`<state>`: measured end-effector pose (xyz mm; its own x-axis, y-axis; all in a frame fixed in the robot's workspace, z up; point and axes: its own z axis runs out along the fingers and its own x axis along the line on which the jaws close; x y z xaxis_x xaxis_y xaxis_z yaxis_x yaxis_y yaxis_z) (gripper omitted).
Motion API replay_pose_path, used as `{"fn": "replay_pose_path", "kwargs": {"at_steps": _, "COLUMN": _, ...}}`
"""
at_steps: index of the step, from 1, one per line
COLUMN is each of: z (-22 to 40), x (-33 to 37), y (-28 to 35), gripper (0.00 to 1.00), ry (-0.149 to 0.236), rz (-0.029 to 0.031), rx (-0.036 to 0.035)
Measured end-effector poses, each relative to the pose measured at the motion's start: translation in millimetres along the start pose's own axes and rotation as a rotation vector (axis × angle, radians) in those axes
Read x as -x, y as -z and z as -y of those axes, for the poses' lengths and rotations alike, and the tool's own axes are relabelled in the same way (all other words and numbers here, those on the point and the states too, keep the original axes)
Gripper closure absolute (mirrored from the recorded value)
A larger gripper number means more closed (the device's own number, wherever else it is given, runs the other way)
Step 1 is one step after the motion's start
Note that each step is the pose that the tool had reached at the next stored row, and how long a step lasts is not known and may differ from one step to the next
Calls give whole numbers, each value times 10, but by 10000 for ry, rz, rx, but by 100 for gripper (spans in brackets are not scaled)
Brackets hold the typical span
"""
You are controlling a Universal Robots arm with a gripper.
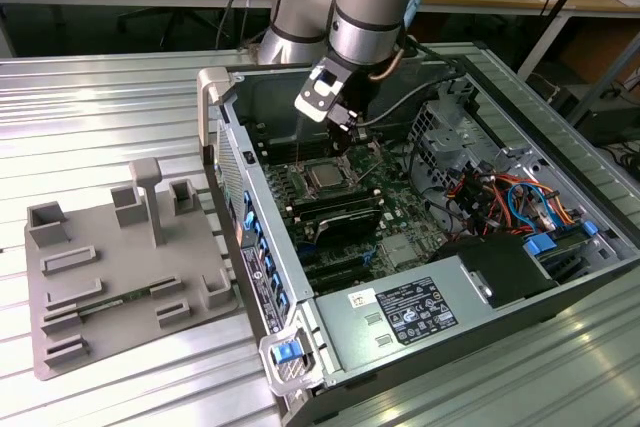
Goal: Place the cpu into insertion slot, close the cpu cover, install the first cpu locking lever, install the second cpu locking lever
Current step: 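Place the cpu into insertion slot, then close the cpu cover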
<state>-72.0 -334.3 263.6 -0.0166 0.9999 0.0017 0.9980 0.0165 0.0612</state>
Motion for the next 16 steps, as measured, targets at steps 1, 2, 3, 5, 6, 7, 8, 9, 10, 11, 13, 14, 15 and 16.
{"fn": "replay_pose_path", "kwargs": {"at_steps": 1, "z": -1, "x": 0, "y": 17, "gripper": 89, "ry": -1, "rz": -12, "rx": 1}}
{"fn": "replay_pose_path", "kwargs": {"at_steps": 2, "z": -1, "x": 0, "y": 17, "gripper": 89, "ry": -1, "rz": -14, "rx": 1}}
{"fn": "replay_pose_path", "kwargs": {"at_steps": 3, "z": -1, "x": 0, "y": 18, "gripper": 89, "ry": -1, "rz": -14, "rx": -1}}
{"fn": "replay_pose_path", "kwargs": {"at_steps": 5, "z": -1, "x": 0, "y": 18, "gripper": 89, "ry": -1, "rz": -18, "rx": 0}}
{"fn": "replay_pose_path", "kwargs": {"at_steps": 6, "z": -1, "x": 0, "y": 18, "gripper": 89, "ry": -1, "rz": -19, "rx": 0}}
{"fn": "replay_pose_path", "kwargs": {"at_steps": 7, "z": -1, "x": 0, "y": 18, "gripper": 89, "ry": -1, "rz": -21, "rx": 0}}
{"fn": "replay_pose_path", "kwargs": {"at_steps": 8, "z": -1, "x": 0, "y": 18, "gripper": 89, "ry": -2, "rz": -24, "rx": 0}}
{"fn": "replay_pose_path", "kwargs": {"at_steps": 9, "z": -1, "x": 0, "y": 18, "gripper": 89, "ry": -2, "rz": -26, "rx": 0}}
{"fn": "replay_pose_path", "kwargs": {"at_steps": 10, "z": -1, "x": 0, "y": 18, "gripper": 89, "ry": -2, "rz": -28, "rx": 0}}
{"fn": "replay_pose_path", "kwargs": {"at_steps": 11, "z": -1, "x": 0, "y": 18, "gripper": 89, "ry": -2, "rz": -30, "rx": 0}}
{"fn": "replay_pose_path", "kwargs": {"at_steps": 13, "z": -2, "x": 0, "y": 18, "gripper": 89, "ry": -2, "rz": -34, "rx": 0}}
{"fn": "replay_pose_path", "kwargs": {"at_steps": 14, "z": -9, "x": 1, "y": 18, "gripper": 89, "ry": 1, "rz": -34, "rx": -1}}
{"fn": "replay_pose_path", "kwargs": {"at_steps": 15, "z": -28, "x": 1, "y": 17, "gripper": 89, "ry": -2, "rz": -34, "rx": -3}}
{"fn": "replay_pose_path", "kwargs": {"at_steps": 16, "z": -47, "x": 1, "y": 15, "gripper": 89, "ry": -1, "rz": -34, "rx": -5}}
